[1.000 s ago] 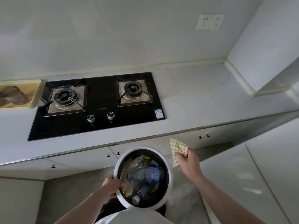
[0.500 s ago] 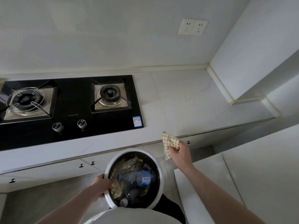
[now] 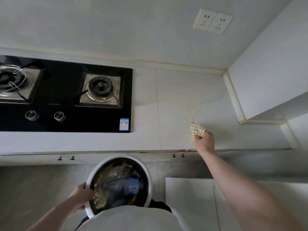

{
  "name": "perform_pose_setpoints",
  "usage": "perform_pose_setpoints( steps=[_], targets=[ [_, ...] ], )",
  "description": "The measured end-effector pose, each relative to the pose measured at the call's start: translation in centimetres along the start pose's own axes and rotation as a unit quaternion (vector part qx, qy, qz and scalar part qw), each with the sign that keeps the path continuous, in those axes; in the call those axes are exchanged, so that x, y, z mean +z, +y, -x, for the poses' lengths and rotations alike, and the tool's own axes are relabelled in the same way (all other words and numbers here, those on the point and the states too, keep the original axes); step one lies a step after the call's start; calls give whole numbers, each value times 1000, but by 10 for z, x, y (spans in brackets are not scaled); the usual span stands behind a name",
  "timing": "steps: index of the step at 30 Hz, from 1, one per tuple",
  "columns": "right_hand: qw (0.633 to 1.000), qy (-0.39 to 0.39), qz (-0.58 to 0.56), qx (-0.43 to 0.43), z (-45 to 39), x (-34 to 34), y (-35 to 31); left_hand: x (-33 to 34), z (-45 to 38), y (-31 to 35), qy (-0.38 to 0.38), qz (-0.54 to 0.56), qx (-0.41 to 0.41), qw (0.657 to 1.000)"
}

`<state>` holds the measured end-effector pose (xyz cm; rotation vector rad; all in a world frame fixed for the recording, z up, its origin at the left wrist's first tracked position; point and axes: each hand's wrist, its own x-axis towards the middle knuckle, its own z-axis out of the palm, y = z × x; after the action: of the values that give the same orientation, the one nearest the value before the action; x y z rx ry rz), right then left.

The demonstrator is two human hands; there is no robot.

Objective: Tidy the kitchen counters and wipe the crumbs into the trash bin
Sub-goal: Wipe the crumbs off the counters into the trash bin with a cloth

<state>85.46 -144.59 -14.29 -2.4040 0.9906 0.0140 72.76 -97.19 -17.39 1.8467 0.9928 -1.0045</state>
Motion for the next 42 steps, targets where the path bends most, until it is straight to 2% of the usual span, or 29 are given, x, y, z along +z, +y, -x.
perform_pose_setpoints(
  steps=[5,8,16,21,24,28,30,33,38,40,42],
  targets=[
    [997,-27,71,17,-47,10,19,28,16,-4,26,56,-25,998],
    [994,-46,95,5,-45,30,14,39,24,-11,39,86,-37,995],
    [976,-84,87,-180,4,87,-32,53,32,-22,70,173,-86,979],
    [958,-113,76,-253,41,105,-47,54,28,-20,82,216,-95,968],
    [928,-194,48,-316,90,112,-60,54,21,-23,78,226,-99,966],
    [853,-389,47,-346,162,123,-82,53,18,-21,76,227,-95,966],
    [832,-410,29,-372,173,125,-90,53,17,-20,75,229,-96,966],
    [839,-395,-6,-373,159,114,-105,52,17,-22,75,231,-91,966],
    [899,-231,-19,-373,81,101,-139,48,20,-23,65,241,-87,964],
    [901,-191,1,-390,62,110,-156,47,22,-23,61,245,-90,963],
    [890,-194,31,-412,60,130,-175,46,24,-21,58,251,-87,962]
  ],
)
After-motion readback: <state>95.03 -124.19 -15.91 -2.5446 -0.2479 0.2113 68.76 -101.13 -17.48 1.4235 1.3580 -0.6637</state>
